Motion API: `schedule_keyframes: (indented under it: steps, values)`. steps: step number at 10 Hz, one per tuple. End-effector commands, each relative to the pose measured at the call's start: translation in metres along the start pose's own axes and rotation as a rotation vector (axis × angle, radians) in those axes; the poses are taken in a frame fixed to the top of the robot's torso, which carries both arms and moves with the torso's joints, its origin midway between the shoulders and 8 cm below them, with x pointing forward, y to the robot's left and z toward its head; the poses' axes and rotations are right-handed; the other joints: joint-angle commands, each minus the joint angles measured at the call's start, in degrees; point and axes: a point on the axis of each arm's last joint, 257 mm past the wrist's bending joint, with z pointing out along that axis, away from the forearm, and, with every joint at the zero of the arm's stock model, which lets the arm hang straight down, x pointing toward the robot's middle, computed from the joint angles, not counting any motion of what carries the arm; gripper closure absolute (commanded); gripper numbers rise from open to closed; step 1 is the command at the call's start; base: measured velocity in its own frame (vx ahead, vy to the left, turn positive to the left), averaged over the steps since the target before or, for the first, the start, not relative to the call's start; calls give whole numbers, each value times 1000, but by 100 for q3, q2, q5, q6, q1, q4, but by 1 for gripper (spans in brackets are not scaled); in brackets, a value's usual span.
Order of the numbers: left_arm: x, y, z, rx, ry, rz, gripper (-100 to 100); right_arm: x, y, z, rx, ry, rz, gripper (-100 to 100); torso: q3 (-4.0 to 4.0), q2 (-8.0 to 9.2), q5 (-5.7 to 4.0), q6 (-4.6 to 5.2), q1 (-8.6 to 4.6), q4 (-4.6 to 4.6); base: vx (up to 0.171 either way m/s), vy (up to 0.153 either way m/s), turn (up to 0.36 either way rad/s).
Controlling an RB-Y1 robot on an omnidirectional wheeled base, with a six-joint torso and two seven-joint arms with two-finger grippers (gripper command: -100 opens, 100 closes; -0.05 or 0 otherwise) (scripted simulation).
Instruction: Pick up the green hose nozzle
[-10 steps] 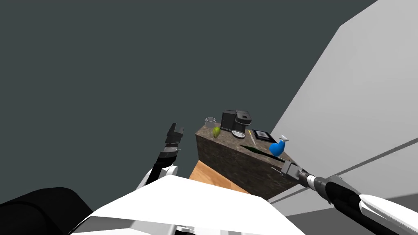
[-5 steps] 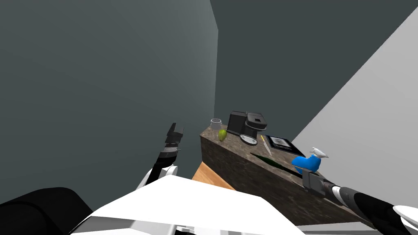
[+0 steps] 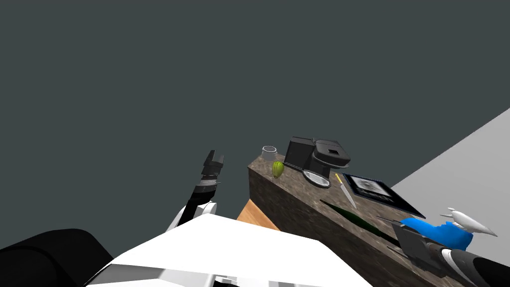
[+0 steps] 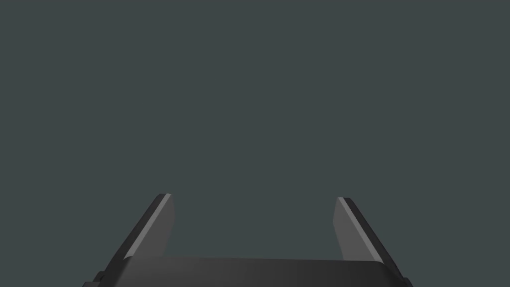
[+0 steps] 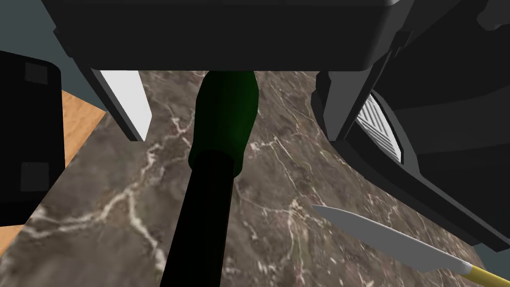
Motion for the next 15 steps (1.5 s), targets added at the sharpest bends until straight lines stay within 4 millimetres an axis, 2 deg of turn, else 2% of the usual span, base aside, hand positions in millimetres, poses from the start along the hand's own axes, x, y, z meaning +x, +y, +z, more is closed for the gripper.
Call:
schedule_keyframes:
  steps: [1,3,4,5,6,7,8,9,10,11,12,13,14,15]
  values:
    - [0,0,0,0,0,0,0,17,29,-2,-57,35,-18,-100,0,0,0,0,0,0,65,10,238]
    - [0,0,0,0,0,0,0,15,25,-3,-50,30,-17,-100,1,3,-2,4,-3,1,33,4,25]
    - [0,0,0,0,0,0,0,15,26,-2,-51,31,-17,0,8,13,0,4,-3,3,0,0,0]
    - [0,0,0,0,0,0,0,22,22,2,-48,43,-13,-100,12,20,-1,5,-4,5,-45,-4,66]
    - [0,0,0,0,0,0,0,19,17,3,-40,38,-15,-100,19,35,-2,2,-6,8,-55,-4,41]
    - [0,0,0,0,0,0,0,27,18,6,-44,51,-7,-100,24,41,-2,5,-6,10,-74,-5,76]
    - [0,0,0,0,0,0,0,23,10,8,-31,44,-11,-100,29,49,-2,4,-8,12,-61,-5,28]
    - [0,0,0,0,0,0,0,31,12,12,-38,59,0,-100,28,48,-2,6,-7,12,-65,-1,59]
    - [0,0,0,0,0,0,0,26,3,14,-24,51,-5,-100,29,49,-2,4,-6,12,-56,1,35]
    - [0,0,0,0,0,0,0,33,10,18,-40,65,8,-100,28,46,-1,6,-5,12,-79,-2,58]
    - [0,0,0,0,0,0,0,28,-3,20,-21,57,2,-100,31,53,-2,5,-6,12,-67,0,32]
    - [0,0,0,0,0,0,0,35,7,24,-43,71,16,-100,30,50,-1,6,-5,13,-59,1,56]
    - [0,0,0,0,0,0,0,29,-8,27,-18,63,10,-100,28,48,-2,5,-6,12,-49,3,36]
    - [0,0,0,0,0,0,0,35,1,31,-41,76,25,-100,26,43,0,5,-4,11,-65,7,70]
